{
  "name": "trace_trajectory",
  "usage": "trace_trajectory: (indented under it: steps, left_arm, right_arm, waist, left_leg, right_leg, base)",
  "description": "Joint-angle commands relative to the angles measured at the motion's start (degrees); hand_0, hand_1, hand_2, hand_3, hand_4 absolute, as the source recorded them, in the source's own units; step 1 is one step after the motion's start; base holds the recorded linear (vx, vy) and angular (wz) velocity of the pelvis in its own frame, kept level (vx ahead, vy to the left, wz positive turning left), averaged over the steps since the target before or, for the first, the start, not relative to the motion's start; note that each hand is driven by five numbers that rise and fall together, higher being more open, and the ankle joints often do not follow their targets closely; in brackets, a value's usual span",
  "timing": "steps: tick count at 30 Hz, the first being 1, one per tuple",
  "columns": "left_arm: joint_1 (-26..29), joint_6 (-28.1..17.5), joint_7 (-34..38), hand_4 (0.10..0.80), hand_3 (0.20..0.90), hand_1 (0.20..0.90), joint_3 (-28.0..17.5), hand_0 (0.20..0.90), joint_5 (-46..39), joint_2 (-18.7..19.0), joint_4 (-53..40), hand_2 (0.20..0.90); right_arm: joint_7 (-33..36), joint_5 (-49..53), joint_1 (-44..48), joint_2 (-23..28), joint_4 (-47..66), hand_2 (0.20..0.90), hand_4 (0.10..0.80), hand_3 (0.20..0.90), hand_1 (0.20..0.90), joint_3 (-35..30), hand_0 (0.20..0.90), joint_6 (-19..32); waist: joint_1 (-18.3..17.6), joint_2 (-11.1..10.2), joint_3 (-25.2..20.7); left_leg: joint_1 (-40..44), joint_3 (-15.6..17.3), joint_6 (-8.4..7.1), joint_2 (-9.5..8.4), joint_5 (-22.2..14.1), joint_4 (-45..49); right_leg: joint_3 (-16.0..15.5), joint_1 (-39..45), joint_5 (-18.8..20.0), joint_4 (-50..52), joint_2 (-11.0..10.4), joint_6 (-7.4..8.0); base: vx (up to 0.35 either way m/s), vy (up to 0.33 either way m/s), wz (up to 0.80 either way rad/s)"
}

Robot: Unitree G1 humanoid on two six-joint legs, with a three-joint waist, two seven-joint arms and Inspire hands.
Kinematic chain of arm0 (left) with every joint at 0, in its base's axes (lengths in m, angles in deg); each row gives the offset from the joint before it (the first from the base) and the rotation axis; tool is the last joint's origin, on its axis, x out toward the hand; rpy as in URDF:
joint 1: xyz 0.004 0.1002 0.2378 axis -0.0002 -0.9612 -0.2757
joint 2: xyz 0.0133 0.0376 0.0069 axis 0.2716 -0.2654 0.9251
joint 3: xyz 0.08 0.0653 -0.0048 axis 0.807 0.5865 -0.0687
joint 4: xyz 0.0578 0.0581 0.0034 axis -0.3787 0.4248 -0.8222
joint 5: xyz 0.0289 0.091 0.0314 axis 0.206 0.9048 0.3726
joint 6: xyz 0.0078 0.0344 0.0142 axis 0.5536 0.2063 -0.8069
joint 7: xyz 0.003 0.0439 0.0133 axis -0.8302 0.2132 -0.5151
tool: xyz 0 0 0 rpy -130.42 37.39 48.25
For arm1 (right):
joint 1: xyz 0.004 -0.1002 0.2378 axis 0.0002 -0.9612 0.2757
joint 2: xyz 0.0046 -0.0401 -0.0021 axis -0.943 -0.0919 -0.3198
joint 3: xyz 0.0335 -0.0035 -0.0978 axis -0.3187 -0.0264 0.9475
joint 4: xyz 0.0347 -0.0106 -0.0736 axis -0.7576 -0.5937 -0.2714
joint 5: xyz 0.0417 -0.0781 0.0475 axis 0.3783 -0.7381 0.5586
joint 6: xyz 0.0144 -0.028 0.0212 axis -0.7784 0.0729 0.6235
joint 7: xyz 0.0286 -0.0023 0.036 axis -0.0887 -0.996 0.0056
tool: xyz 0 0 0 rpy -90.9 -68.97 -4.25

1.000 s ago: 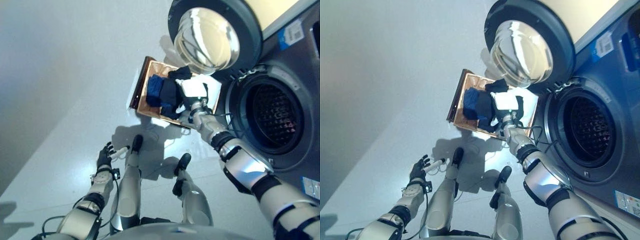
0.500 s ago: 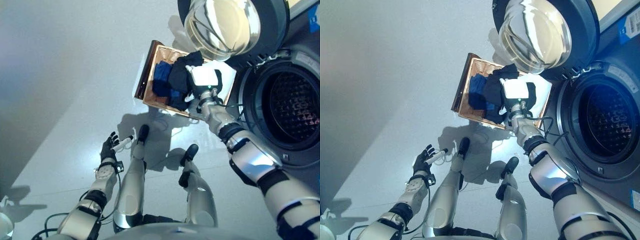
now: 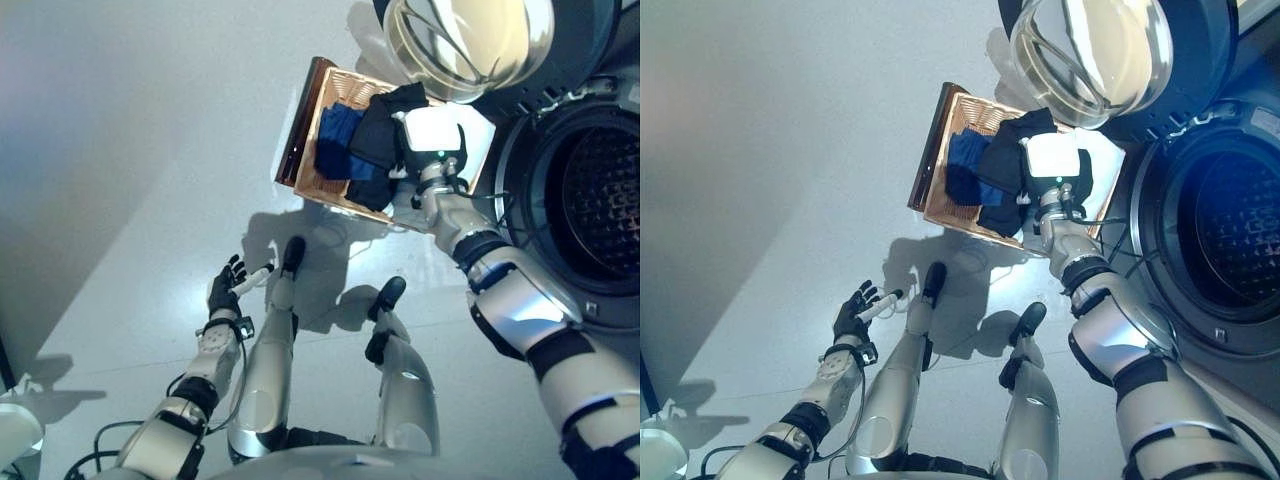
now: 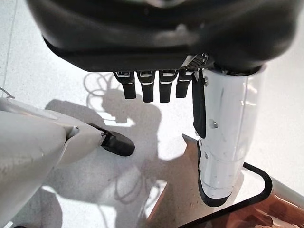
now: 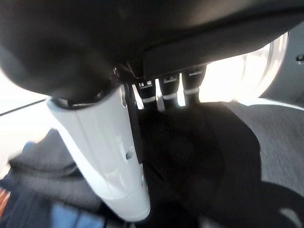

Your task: Pick up the clothes and place them into the washing machine

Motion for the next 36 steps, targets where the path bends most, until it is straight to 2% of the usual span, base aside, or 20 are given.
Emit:
trace_trajectory:
  steps: [1, 12, 23, 25, 26, 27, 28, 29, 30, 36]
  left_arm:
    - [-1.43, -2.57, 1.15, 0.8, 0.9, 0.9, 0.74, 0.9, 0.04, 0.67, -1.13, 0.9]
    - [-1.31, -2.71, 0.92, 0.8, 0.9, 0.9, 0.72, 0.9, 0.17, 0.65, -0.65, 0.9]
    - [-1.49, -2.71, 1.49, 0.8, 0.9, 0.9, -0.45, 0.9, 0.56, 0.39, 0.8, 0.9]
    - [-1.86, -2.68, 1.81, 0.8, 0.9, 0.9, -0.95, 0.9, 0.51, 0.43, 1.02, 0.9]
    - [-1.85, -2.68, 1.81, 0.8, 0.9, 0.9, -0.94, 0.9, 0.51, 0.43, 1.02, 0.9]
    - [-2.18, -2.69, 2.1, 0.8, 0.9, 0.9, -1.26, 0.9, 0.23, 0.18, 1.16, 0.9]
    - [-2.39, -2.77, 2.3, 0.8, 0.9, 0.9, -1.24, 0.9, 0.09, 0.09, 1.0, 0.9]
    - [-2.38, -2.76, 2.3, 0.8, 0.9, 0.9, -1.22, 0.9, 0.09, 0.09, 0.99, 0.9]
    - [-3.03, -2.56, 2.62, 0.8, 0.9, 0.9, -1.19, 0.9, -0.13, 0.02, 0.67, 0.9]
    - [-6.01, -1.45, 1.69, 0.8, 0.9, 0.9, -0.82, 0.9, -0.71, -0.12, -0.1, 0.9]
  right_arm:
    - [0.89, 0.83, 1.44, 5.93, -1.05, 0.2, 0.3, 0.2, 0.2, 0.48, 0.2, -2.62]
    - [1.09, 1.17, 1.28, 7.63, 1.07, 0.2, 0.3, 0.2, 0.2, 0.99, 0.2, -1.78]
    - [3.27, 6.56, -0.49, 8.97, 9.79, 0.2, 0.3, 0.2, 0.2, -3.04, 0.2, -0.17]
    - [4.41, 13.92, -2.46, 8.25, 14.77, 0.2, 0.3, 0.2, 0.2, -8.15, 0.2, 2.17]
    - [4.41, 13.92, -2.47, 8.28, 14.79, 0.2, 0.3, 0.2, 0.2, -8.17, 0.2, 2.16]
    - [5.87, 22.3, -4.55, 6.66, 17.34, 0.2, 0.3, 0.2, 0.2, -13.52, 0.2, 4.48]
    - [6.19, 26.57, -5.61, 5.43, 17.94, 0.2, 0.3, 0.2, 0.2, -15.75, 0.2, 5.72]
    - [6.19, 26.57, -5.62, 5.45, 17.96, 0.2, 0.3, 0.2, 0.2, -15.77, 0.2, 5.71]
    - [7.06, 38.01, -8.06, 2.48, 20.95, 0.2, 0.3, 0.2, 0.2, -21.01, 0.2, 9.66]
    - [3.74, 59.28, -15.06, -2.51, 24.83, 0.2, 0.3, 0.2, 0.2, -28.94, 0.2, 17.67]
  waist:
    - [-1.23, 0.59, 0.21]
    - [-1.91, 0.31, 0.21]
    - [-3.19, -0.3, -1.7]
    - [-3.8, -0.32, -2.11]
    - [-3.76, -0.28, -2.24]
    - [-4.32, -0.24, -2.59]
    - [-4.52, -0.12, -2.67]
    - [-4.48, -0.09, -2.8]
    - [-4.91, 0.05, -2.82]
    - [-5.85, 1.29, -3.18]
  left_leg:
    - [-2.76, -1.15, -4.37, 1.69, 2.63, -2.85]
    - [-0.59, -0.88, -4.2, 1.69, 2.42, -2.85]
    - [1.33, 0.4, -4.24, 2.03, 1.97, -2.85]
    - [2.38, 1.19, -4.23, 2.15, 1.64, -2.85]
    - [2.2, 1.17, -4.22, 2.19, 1.71, -2.85]
    - [2.78, 1.6, -4.18, 2.21, 1.45, -2.85]
    - [2.91, 1.78, -4.15, 2.21, 1.38, -2.85]
    - [2.72, 1.76, -4.14, 2.24, 1.46, -2.85]
    - [3.25, 2.14, -4.05, 2.29, 1.16, -2.85]
    - [3.62, 3.1, -3.96, 2.43, 0.89, -2.85]
  right_leg:
    - [4.8, -1.26, -2.96, 6.8, -5.02, 4.43]
    - [6.28, 0.72, -2.57, 5.58, -4.64, 4.32]
    - [8.1, 2.82, -2.14, 3.51, -3.96, 3.93]
    - [8.73, 3.41, -2.12, 2.99, -4.0, 3.9]
    - [8.72, 3.28, -1.96, 2.87, -3.94, 3.9]
    - [9.18, 3.8, -2.13, 2.61, -3.85, 3.85]
    - [9.36, 3.89, -2.16, 2.44, -3.8, 3.81]
    - [9.35, 3.76, -1.99, 2.32, -3.75, 3.81]
    - [9.87, 4.05, -2.21, 2.27, -3.78, 3.75]
    - [11.2, 3.9, -2.29, 1.65, -3.43, 3.54]
  base:
    - [0.0, 0.0, 0.0]
    - [-0.007, -0.003, -0.02]
    - [0.004, -0.007, -0.05]
    - [0.01, 0.003, -0.14]
    - [0.023, -0.001, -0.11]
    - [0.017, 0.002, -0.08]
    - [0.017, 0.002, -0.07]
    - [0.002, -0.015, -0.05]
    - [0.0, -0.018, -0.05]
    - [-0.002, -0.013, -0.11]
